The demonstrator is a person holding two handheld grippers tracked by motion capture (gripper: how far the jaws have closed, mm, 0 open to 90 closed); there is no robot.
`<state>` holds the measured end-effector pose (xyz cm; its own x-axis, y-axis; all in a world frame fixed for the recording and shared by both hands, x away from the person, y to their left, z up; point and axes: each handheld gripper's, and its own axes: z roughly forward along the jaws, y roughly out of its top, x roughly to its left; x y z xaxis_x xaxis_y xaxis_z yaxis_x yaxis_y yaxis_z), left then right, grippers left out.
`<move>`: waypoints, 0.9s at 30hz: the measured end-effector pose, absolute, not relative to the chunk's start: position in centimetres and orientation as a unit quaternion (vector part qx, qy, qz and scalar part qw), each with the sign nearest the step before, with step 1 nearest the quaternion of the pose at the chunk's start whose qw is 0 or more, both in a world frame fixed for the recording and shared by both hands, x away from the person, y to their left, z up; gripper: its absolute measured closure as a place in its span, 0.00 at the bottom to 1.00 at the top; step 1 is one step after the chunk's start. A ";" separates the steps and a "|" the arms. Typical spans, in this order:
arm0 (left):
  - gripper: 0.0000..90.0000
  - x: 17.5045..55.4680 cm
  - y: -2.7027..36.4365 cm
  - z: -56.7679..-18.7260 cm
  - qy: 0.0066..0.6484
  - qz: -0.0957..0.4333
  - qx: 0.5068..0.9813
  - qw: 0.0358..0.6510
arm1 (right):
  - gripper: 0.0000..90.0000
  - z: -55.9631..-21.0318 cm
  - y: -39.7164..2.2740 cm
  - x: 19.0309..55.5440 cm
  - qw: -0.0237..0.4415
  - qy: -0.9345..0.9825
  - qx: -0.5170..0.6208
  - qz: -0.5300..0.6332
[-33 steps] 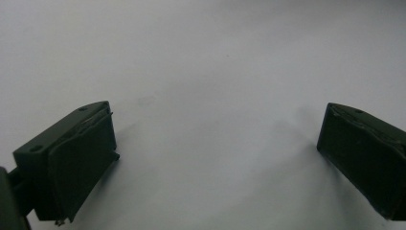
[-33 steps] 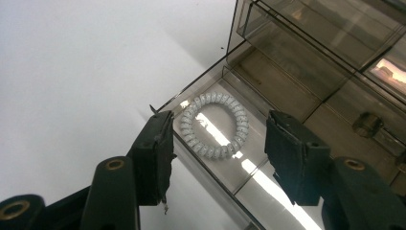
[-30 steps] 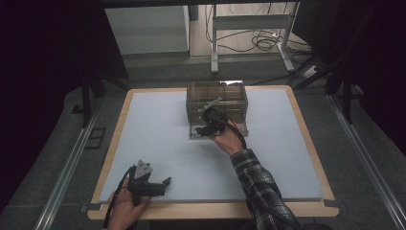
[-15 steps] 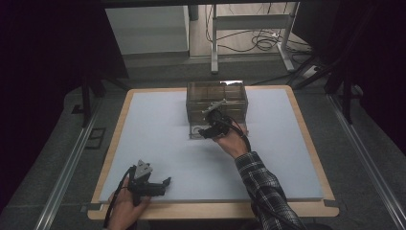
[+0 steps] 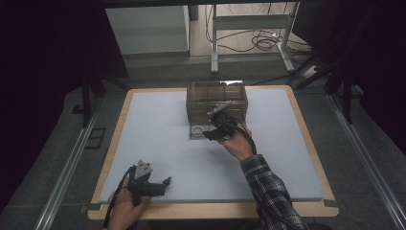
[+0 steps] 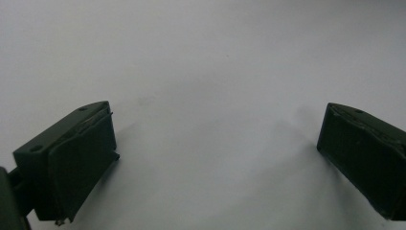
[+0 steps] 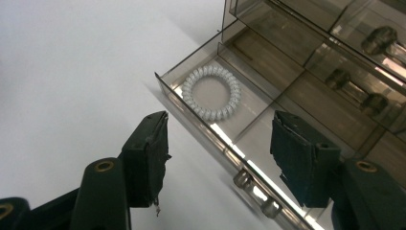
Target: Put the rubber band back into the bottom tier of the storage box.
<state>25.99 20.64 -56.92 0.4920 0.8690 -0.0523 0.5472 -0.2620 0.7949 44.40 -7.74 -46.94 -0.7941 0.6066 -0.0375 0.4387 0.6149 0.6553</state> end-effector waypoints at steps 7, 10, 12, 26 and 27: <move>0.00 26.0 20.6 -56.9 0.461 0.203 0.768 0.395 | 0.41 -46.8 -8.7 44.0 0.128 0.887 0.296 0.330; 0.00 26.0 20.6 -56.9 0.461 0.203 0.768 0.395 | 0.40 -46.7 -8.8 43.8 0.129 0.887 0.295 0.331; 0.00 26.0 20.6 -56.9 0.461 0.204 0.768 0.395 | 0.39 -46.6 -9.2 43.5 0.129 0.886 0.296 0.332; 0.00 26.0 20.6 -56.9 0.461 0.203 0.767 0.396 | 0.33 -46.9 -10.9 42.7 0.124 0.887 0.304 0.325; 0.00 26.0 20.6 -56.9 0.461 0.203 0.767 0.396 | 0.32 -47.0 -11.1 42.5 0.125 0.887 0.304 0.324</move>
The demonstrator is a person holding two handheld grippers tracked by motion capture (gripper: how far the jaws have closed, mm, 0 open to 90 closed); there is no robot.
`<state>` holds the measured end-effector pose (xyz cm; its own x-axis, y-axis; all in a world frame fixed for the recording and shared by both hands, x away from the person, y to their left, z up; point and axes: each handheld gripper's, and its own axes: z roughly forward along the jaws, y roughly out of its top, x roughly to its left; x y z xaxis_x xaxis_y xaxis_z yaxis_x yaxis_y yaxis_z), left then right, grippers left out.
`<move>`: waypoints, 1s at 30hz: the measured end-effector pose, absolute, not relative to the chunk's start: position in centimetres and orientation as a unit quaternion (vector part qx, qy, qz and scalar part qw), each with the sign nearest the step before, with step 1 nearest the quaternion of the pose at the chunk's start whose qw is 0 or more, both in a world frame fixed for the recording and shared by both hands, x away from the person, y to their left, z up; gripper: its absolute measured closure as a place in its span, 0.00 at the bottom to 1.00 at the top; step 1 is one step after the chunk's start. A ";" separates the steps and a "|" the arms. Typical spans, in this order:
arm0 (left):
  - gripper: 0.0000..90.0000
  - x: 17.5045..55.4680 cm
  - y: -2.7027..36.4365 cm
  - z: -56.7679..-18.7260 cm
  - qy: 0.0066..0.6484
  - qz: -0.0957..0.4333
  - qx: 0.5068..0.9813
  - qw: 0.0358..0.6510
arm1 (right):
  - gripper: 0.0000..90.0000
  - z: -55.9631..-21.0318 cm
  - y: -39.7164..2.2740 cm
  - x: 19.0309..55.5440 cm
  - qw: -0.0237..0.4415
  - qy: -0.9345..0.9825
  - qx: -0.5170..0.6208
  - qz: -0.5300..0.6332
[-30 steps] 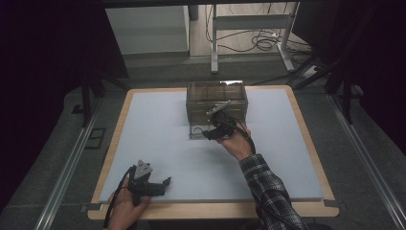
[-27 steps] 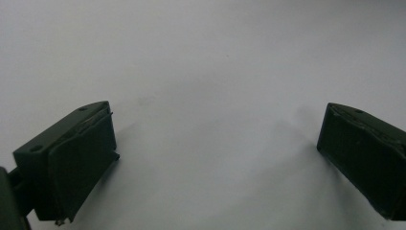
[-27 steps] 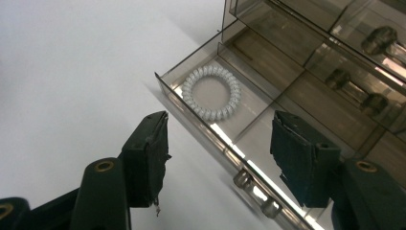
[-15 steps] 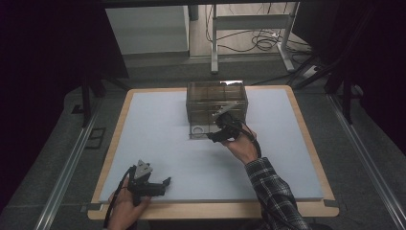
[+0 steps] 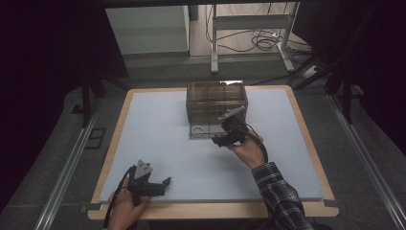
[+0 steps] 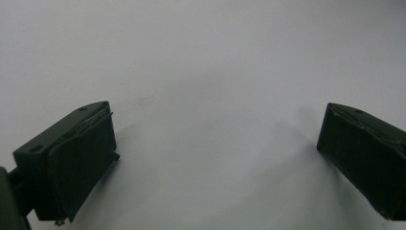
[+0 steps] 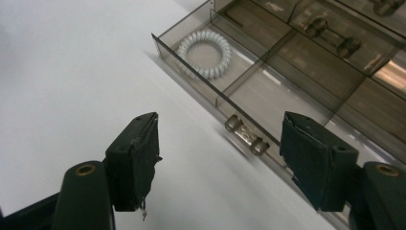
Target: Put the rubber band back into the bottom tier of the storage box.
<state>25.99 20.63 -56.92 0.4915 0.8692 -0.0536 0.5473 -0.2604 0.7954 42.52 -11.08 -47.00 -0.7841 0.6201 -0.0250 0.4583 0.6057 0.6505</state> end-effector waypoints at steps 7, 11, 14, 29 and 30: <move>0.00 26.0 20.6 -56.9 0.461 0.203 0.767 0.396 | 0.31 -47.2 -11.8 41.8 0.129 0.889 0.302 0.320; 0.00 26.0 20.6 -56.9 0.461 0.203 0.767 0.396 | 0.31 -47.3 -12.1 41.5 0.130 0.888 0.303 0.320; 0.00 26.0 20.6 -56.9 0.462 0.203 0.767 0.396 | 0.30 -47.3 -12.4 41.2 0.130 0.888 0.303 0.320; 0.00 26.0 20.6 -56.9 0.462 0.203 0.767 0.396 | 0.27 -47.9 -13.8 40.3 0.134 0.889 0.307 0.313; 0.00 26.0 20.6 -56.9 0.461 0.203 0.767 0.396 | 0.27 -48.1 -14.0 40.2 0.134 0.889 0.308 0.311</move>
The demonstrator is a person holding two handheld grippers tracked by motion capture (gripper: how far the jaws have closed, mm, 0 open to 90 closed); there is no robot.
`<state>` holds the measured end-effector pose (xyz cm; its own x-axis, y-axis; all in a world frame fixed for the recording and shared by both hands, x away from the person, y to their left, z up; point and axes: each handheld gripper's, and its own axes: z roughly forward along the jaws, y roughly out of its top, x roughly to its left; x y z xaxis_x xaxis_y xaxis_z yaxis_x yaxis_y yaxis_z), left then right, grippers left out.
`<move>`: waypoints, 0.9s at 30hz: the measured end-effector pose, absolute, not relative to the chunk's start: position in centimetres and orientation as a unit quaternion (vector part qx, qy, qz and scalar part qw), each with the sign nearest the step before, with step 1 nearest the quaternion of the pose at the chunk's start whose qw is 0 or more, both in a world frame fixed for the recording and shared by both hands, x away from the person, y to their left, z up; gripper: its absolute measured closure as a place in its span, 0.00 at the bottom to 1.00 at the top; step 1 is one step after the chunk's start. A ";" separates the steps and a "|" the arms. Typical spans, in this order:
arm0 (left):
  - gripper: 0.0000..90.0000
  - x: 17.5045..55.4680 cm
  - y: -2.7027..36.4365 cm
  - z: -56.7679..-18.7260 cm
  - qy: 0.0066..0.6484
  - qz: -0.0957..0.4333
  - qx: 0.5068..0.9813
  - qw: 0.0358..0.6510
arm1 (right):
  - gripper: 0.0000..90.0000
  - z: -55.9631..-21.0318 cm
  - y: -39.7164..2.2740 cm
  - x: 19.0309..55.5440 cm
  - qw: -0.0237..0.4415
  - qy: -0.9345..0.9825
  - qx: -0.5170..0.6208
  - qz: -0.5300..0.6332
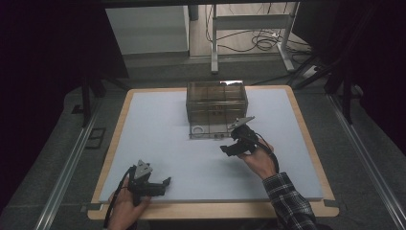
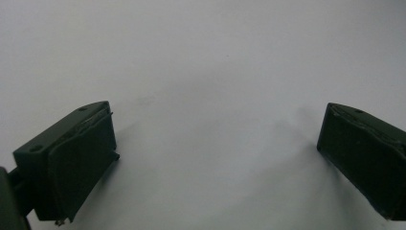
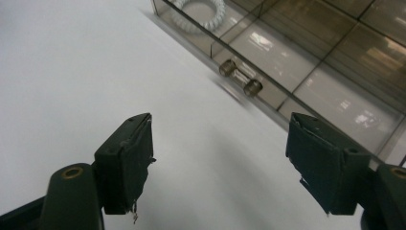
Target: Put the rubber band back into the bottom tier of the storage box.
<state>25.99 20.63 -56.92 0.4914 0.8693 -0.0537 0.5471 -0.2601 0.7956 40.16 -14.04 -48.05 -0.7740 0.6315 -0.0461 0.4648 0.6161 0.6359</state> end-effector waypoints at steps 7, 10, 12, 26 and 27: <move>0.00 26.0 20.6 -56.9 0.461 0.203 0.767 0.396 | 0.25 -48.6 -14.8 39.8 0.134 0.890 0.312 0.306; 0.00 26.0 20.6 -56.9 0.461 0.203 0.768 0.396 | 0.25 -48.7 -15.1 39.7 0.134 0.890 0.312 0.305; 0.00 26.0 20.6 -56.9 0.461 0.203 0.767 0.396 | 0.24 -48.7 -15.4 39.4 0.135 0.890 0.313 0.303; 0.00 26.0 20.6 -56.9 0.461 0.203 0.768 0.396 | 0.21 -49.0 -17.0 38.3 0.136 0.893 0.316 0.291; 0.00 26.0 20.6 -56.9 0.461 0.203 0.768 0.396 | 0.21 -49.0 -17.0 38.3 0.136 0.893 0.316 0.291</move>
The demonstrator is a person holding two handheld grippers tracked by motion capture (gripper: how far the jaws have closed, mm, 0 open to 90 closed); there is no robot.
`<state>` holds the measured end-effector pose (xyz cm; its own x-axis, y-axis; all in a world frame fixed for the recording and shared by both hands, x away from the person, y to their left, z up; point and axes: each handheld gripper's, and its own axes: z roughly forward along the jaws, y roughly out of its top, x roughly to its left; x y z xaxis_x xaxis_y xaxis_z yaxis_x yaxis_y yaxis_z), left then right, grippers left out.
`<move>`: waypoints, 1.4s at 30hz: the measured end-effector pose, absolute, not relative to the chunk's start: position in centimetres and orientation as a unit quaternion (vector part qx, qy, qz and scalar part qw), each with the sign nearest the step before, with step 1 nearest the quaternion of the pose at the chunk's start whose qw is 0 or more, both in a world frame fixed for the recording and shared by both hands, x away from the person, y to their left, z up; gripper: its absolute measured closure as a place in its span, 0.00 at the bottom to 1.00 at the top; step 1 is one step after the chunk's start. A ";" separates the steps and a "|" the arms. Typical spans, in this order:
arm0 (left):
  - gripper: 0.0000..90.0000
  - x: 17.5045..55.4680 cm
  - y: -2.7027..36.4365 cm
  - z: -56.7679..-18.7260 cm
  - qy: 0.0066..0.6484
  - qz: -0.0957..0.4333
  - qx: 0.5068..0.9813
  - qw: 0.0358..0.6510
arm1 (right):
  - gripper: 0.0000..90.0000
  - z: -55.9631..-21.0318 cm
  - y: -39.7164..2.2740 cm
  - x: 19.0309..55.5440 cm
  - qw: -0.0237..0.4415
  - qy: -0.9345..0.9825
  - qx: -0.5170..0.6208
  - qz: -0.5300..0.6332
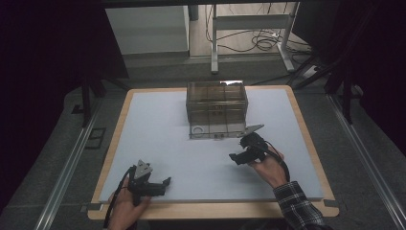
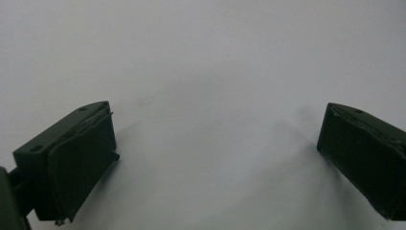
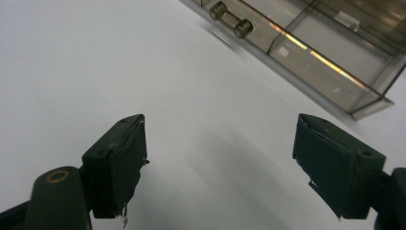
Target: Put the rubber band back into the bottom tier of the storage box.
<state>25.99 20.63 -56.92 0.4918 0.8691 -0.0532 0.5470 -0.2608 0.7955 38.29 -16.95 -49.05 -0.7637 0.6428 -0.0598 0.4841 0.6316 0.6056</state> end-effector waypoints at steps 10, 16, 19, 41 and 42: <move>0.00 26.0 20.6 -56.9 0.461 0.203 0.767 0.396 | 0.19 -49.6 -18.1 37.5 0.133 0.896 0.320 0.279; 0.00 26.0 20.6 -56.9 0.461 0.203 0.768 0.396 | 0.19 -49.9 -18.5 37.2 0.131 0.898 0.320 0.273; 0.00 26.0 20.6 -56.9 0.462 0.203 0.767 0.396 | 0.18 -50.2 -18.7 37.1 0.129 0.900 0.318 0.270; 0.00 26.0 20.6 -56.9 0.462 0.203 0.767 0.396 | 0.17 -50.7 -20.4 35.8 0.134 0.906 0.310 0.256; 0.00 26.0 20.6 -56.9 0.462 0.203 0.767 0.396 | 0.17 -50.7 -20.4 35.8 0.134 0.906 0.310 0.256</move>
